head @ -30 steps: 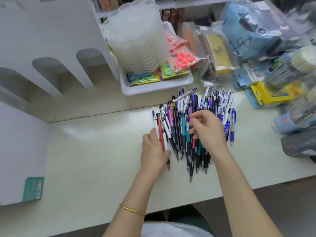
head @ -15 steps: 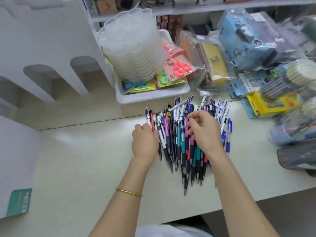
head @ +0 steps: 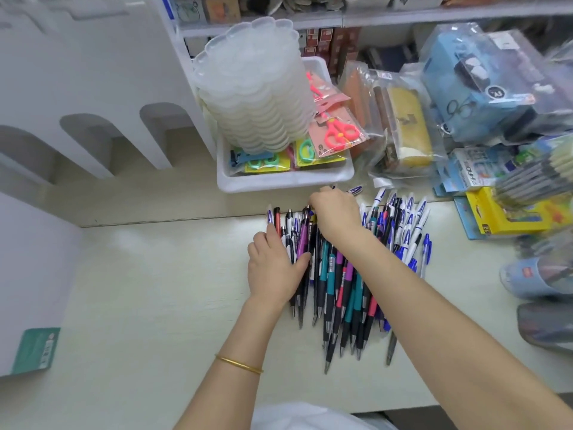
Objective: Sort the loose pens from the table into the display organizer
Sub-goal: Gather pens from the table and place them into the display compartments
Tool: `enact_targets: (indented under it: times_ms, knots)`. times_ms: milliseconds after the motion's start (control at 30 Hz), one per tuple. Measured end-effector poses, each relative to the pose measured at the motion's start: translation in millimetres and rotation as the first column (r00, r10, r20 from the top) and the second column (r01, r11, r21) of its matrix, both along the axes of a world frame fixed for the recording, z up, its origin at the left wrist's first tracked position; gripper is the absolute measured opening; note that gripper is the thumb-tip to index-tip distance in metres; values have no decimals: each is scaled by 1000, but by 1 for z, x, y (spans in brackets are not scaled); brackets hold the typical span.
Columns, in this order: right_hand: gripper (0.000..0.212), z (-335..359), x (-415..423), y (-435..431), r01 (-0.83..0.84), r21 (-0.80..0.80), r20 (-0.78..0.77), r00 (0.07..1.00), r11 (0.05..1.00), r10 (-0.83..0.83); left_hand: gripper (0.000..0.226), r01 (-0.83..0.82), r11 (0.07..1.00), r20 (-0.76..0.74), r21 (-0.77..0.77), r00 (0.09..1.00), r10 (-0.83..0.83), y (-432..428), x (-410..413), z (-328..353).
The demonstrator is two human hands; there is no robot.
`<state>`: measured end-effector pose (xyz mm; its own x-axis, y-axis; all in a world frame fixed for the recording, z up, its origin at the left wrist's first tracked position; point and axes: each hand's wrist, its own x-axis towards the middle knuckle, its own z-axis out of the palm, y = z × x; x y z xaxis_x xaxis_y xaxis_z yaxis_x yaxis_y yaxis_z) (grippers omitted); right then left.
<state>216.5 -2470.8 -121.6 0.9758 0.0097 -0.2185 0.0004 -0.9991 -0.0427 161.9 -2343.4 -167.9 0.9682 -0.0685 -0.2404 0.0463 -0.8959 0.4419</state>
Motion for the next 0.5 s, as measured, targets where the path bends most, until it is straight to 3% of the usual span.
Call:
enact_targets:
  times_ms: [167,267,367,500]
  knots:
    - [25,-7,-1,-10,-4,74,72,997,997,-1,83,-17,1000,10,-16,1000,17,0,-1,-2]
    - [21,-8,-14,-19,-51,126,256,967,991,17,83,-14,999,-3,-39,1000,14,2,-1,-2]
    - [16,-4,-43,-18,-234,255,484,871,938,86,69,-56,990,-30,-128,998,53,5,2,-1]
    - [8,-20,-74,2,-432,271,492,830,860,263,43,-191,929,-84,-318,981,173,14,14,-3]
